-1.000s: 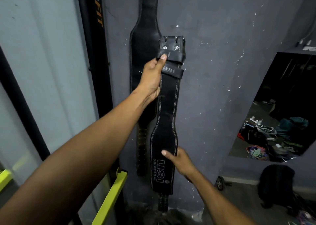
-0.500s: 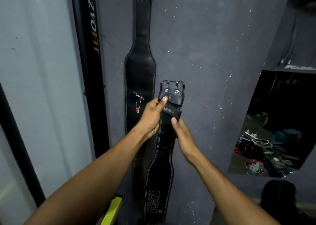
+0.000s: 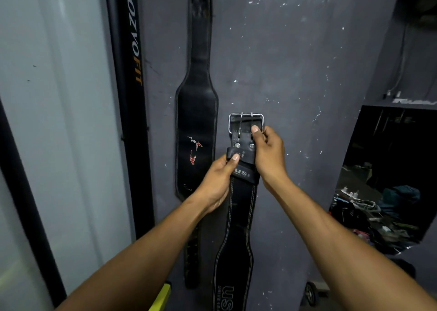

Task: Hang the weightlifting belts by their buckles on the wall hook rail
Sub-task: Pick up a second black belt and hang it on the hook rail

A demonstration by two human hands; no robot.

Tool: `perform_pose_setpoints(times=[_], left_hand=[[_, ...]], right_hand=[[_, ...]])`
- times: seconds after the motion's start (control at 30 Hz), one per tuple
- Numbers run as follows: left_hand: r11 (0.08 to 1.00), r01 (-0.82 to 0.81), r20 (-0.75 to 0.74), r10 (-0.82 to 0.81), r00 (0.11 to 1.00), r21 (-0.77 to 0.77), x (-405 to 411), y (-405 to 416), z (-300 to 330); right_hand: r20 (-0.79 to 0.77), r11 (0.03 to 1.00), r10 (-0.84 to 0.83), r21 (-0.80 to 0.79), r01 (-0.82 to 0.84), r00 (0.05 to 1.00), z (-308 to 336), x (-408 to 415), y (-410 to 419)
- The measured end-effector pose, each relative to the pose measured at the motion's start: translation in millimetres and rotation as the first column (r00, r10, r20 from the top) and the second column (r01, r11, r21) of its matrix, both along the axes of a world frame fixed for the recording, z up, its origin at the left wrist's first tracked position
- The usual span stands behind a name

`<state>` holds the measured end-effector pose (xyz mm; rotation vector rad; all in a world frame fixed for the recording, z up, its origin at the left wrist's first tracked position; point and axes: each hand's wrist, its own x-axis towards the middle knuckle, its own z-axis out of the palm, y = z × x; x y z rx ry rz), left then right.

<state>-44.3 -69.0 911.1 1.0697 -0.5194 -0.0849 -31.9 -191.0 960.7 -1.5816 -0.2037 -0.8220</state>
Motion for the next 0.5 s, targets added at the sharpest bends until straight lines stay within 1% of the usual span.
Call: perform_pose_setpoints(times=[0.07, 0.13, 0.2, 0.27, 0.33, 0.4, 0.5], left_hand=[[1.0, 0.002, 0.02, -0.003, 1.0, 0.007, -2.2, -2.8, 5.7], [0.999, -0.044, 0.039, 0.043, 0.998, 0.022, -4.0, -3.7, 18.0], [0.981, -0.183, 0.082, 0.177, 0.981, 0.063, 1.6, -3.3, 31.5], [0.934, -0.342, 0.146, 0.326, 0.934, 0.106, 8.1, -3.4, 43.6], [0.885, -0.452, 0.243, 0.417, 0.876, 0.109, 11.4, -5.2, 51.5], [0.875, -0.478, 0.322, 0.43, 0.843, 0.082, 13.4, -8.1, 56.3], [0.905, -0.425, 0.299, 0.408, 0.863, -0.009, 14.9, -15.7, 63.3]], right_hand=[[0.066, 1.0, -0.013, -0.009, 0.013, 0.998, 0.7, -0.7, -3.7], [0.09, 0.999, -0.029, -0.029, 0.032, 0.996, 3.3, 0.5, -7.0], [0.1, 0.998, -0.033, -0.043, 0.037, 0.994, 7.0, -0.2, -7.2], [0.096, 1.0, -0.014, -0.019, 0.016, 0.995, 11.1, -5.2, -5.8], [0.122, 1.0, 0.001, -0.025, 0.002, 0.993, 15.3, -8.3, -6.7], [0.149, 0.999, 0.031, -0.041, -0.025, 0.988, 21.7, -9.5, -9.8], [0.177, 0.997, 0.054, -0.055, -0.045, 0.983, 33.0, -0.6, -18.6]])
